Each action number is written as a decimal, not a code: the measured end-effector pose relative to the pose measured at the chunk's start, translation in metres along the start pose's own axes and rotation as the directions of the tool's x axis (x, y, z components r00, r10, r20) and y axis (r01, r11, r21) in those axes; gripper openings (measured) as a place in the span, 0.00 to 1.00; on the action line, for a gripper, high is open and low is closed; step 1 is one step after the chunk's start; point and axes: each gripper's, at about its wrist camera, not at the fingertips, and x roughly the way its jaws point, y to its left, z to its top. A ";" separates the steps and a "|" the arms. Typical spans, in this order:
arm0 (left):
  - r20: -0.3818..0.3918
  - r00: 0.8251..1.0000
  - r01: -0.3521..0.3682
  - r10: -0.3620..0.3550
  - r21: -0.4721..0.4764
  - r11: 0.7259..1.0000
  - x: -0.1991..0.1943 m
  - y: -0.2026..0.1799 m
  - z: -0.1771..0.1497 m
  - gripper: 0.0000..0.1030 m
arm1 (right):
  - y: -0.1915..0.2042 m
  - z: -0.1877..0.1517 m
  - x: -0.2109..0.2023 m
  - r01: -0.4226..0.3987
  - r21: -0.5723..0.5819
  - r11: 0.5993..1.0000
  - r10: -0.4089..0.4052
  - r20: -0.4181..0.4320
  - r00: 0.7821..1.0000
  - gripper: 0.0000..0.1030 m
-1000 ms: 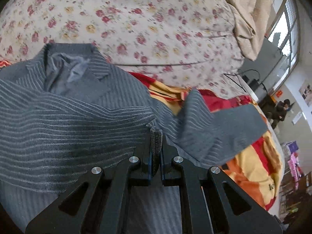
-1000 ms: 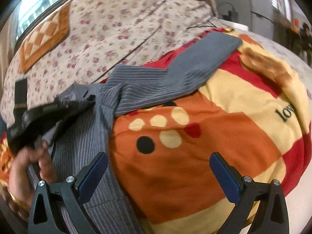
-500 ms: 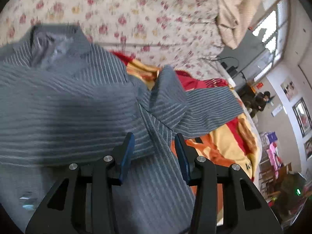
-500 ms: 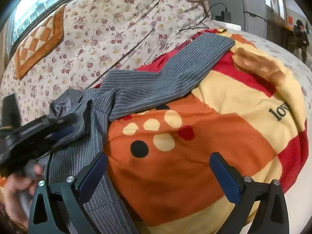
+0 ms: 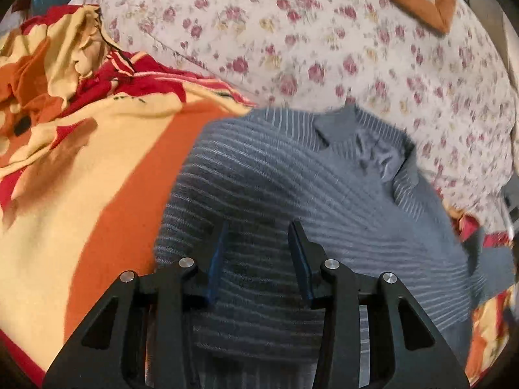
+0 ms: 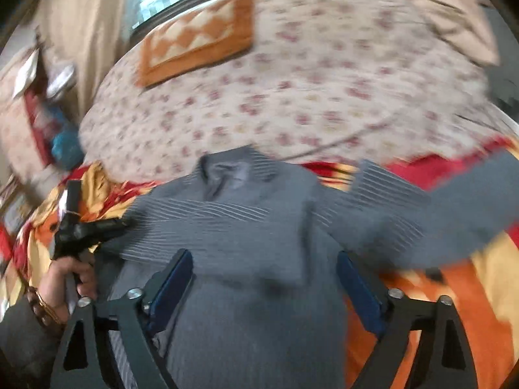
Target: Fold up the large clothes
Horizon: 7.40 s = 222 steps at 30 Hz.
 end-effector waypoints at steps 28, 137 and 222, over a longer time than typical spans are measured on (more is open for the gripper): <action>0.071 0.992 0.108 -0.109 0.020 0.994 0.007 -0.015 0.015 0.60 | -0.048 0.022 0.101 0.013 0.097 0.995 0.001 -0.145 0.989 0.43; 0.007 0.998 0.062 -0.065 0.245 0.968 -0.004 -0.040 -0.024 0.64 | -0.095 0.035 0.139 0.172 0.195 0.966 -0.123 -0.240 0.963 0.15; -0.302 0.891 0.432 -0.337 0.343 0.834 -0.187 0.098 -0.200 0.04 | -0.024 -0.160 -0.129 -0.417 0.124 0.900 0.426 -0.446 0.787 0.06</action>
